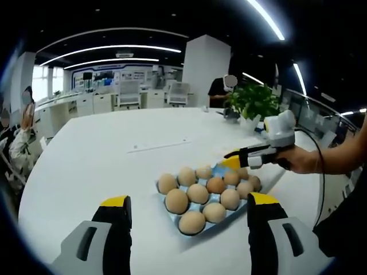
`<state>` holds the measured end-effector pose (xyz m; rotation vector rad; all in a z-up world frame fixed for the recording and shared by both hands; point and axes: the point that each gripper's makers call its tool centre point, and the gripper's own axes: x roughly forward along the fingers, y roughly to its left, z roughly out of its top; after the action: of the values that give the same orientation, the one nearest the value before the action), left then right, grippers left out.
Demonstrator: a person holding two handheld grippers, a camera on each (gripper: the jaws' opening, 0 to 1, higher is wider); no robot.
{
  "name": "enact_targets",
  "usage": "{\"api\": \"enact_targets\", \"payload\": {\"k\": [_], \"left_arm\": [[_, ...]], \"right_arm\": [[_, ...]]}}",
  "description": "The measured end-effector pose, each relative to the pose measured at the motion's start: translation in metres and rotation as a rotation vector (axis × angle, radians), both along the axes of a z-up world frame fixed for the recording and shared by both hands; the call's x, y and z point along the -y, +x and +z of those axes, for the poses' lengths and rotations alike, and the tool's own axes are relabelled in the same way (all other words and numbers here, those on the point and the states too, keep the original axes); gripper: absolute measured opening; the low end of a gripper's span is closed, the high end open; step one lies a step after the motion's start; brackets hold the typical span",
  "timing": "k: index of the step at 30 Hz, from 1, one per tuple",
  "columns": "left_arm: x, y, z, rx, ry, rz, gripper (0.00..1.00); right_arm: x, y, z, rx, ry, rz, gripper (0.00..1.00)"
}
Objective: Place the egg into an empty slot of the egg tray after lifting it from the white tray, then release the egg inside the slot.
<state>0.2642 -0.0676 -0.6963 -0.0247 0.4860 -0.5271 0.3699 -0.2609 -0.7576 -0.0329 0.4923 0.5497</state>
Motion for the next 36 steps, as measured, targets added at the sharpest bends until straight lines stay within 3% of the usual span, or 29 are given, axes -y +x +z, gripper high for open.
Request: {"api": "enact_targets", "payload": {"k": [4,9,12,14,16,24,29,36], "left_arm": [[0.001,0.0,0.0,0.001,0.004,-0.006,0.82],[0.002,0.0,-0.001,-0.005,0.004,-0.007,0.82],[0.004,0.0,-0.002,-0.007,0.008,-0.009,0.82],[0.005,0.0,-0.001,-0.008,0.008,-0.013,0.82],[0.006,0.001,-0.001,-0.008,0.011,-0.016,0.82],[0.005,0.001,0.0,-0.008,0.019,-0.012,0.82],[0.003,0.001,0.0,-0.011,0.022,-0.006,0.82],[0.004,0.001,0.0,-0.011,0.021,-0.008,0.82]], "right_arm": [[0.048,0.004,0.0,0.018,-0.018,-0.121,0.24],[0.138,0.012,0.016,0.11,-0.104,-0.368,0.24],[0.176,0.014,0.023,0.144,-0.12,-0.46,0.24],[0.191,0.015,0.021,0.13,-0.107,-0.496,0.24],[0.212,0.016,0.018,0.134,-0.172,-0.534,0.24],[0.242,0.025,0.001,0.105,-0.171,-0.601,0.24],[0.241,0.03,-0.015,0.055,-0.19,-0.575,0.24],[0.241,0.032,-0.019,0.051,-0.181,-0.573,0.26]]}}
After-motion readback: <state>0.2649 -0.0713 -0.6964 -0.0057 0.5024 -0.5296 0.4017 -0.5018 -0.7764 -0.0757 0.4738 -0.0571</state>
